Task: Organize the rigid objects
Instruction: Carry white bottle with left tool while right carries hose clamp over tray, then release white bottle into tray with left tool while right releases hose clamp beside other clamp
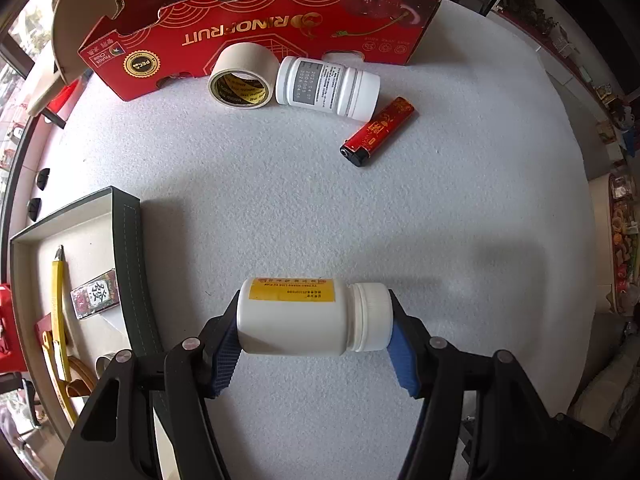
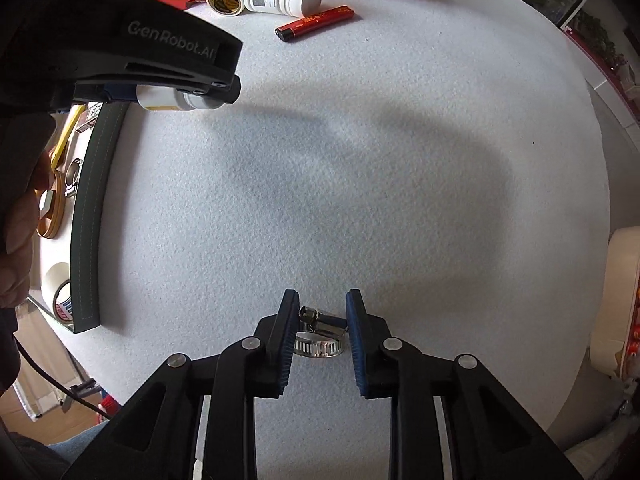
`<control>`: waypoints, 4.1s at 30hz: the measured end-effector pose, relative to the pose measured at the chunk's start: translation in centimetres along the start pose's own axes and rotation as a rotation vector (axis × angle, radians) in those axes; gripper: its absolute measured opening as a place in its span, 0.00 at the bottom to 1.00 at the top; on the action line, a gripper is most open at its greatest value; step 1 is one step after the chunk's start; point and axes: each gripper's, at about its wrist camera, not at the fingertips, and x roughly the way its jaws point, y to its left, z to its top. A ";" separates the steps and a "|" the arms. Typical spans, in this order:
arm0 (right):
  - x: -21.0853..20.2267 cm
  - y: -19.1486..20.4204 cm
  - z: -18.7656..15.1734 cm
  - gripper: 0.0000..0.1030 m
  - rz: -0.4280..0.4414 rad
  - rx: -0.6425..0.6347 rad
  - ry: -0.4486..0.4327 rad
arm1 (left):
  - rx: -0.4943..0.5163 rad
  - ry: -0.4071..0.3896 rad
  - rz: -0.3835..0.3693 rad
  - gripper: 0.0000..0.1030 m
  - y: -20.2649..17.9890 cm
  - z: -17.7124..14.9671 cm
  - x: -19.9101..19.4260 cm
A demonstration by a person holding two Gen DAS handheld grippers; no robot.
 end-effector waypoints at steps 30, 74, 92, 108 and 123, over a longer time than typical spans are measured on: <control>5.6 2.8 0.0 0.40 -0.063 -0.025 0.153 | 0.131 -0.020 -0.140 0.65 4.0 -8.1 -8.8; -1.6 26.2 7.3 0.40 0.208 -0.420 0.004 | -0.315 -0.112 0.057 0.65 21.0 -16.1 -13.2; -0.4 26.2 7.9 0.40 0.189 -0.396 0.043 | -0.264 -0.077 0.050 0.65 20.5 -14.3 -11.6; 2.3 26.8 9.6 0.40 0.189 -0.365 0.107 | -0.258 -0.009 0.053 0.66 20.3 -12.7 -9.3; 2.8 25.5 10.5 0.99 0.246 -0.297 0.115 | -0.314 0.046 0.052 0.82 20.7 -12.1 -8.3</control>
